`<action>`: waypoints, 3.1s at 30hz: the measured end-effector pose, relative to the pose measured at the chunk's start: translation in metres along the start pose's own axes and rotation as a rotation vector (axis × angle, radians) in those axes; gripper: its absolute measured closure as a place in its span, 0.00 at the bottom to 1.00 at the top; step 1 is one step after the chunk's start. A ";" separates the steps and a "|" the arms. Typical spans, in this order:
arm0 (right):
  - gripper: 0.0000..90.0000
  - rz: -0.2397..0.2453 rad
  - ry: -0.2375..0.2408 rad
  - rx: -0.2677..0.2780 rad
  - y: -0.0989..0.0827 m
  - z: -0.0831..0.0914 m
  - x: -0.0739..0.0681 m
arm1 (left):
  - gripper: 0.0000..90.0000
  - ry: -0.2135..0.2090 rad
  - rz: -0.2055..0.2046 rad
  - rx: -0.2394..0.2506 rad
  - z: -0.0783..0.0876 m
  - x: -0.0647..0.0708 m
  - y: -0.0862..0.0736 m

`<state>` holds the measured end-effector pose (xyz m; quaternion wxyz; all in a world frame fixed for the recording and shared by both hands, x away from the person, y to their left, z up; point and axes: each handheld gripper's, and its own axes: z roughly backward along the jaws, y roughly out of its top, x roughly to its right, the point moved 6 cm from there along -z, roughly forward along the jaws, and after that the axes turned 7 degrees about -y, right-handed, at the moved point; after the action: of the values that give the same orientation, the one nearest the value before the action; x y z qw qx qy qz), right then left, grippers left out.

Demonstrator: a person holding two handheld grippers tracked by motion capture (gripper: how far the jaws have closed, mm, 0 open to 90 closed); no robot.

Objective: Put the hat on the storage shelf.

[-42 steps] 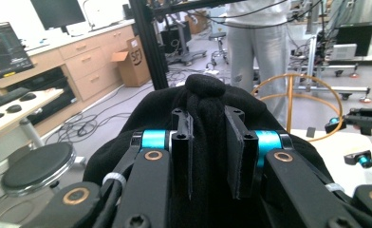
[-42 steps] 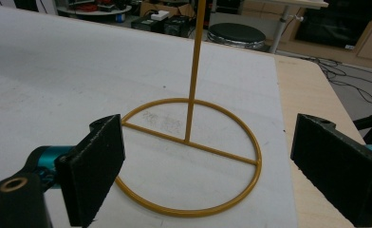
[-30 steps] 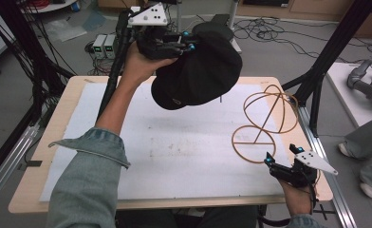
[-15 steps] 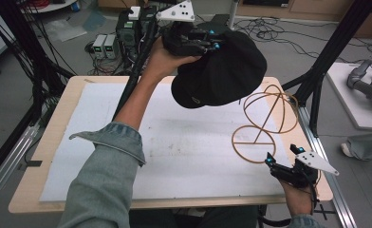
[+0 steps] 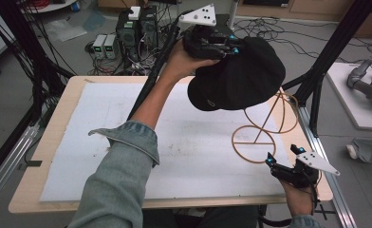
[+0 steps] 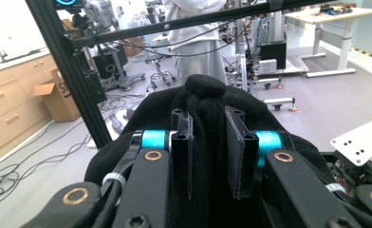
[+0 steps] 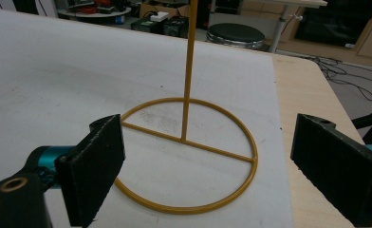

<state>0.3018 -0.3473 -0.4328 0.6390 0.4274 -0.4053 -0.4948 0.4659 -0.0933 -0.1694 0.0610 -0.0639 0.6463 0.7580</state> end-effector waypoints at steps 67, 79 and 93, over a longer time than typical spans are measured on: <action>0.12 0.006 0.015 -0.011 -0.002 -0.001 0.000 | 0.79 -0.181 -0.012 -0.156 -0.114 0.017 -0.056; 0.12 0.004 0.011 -0.012 -0.002 0.000 0.001 | 0.71 -0.183 -0.045 -0.194 -0.116 0.019 -0.063; 0.12 0.009 0.012 -0.015 -0.002 -0.001 0.001 | 0.60 -0.180 -0.068 -0.239 -0.115 0.021 -0.069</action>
<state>0.3022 -0.3481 -0.4353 0.6469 0.4235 -0.3997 -0.4923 0.4597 -0.1961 -0.2577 0.1362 -0.0240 0.5406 0.8298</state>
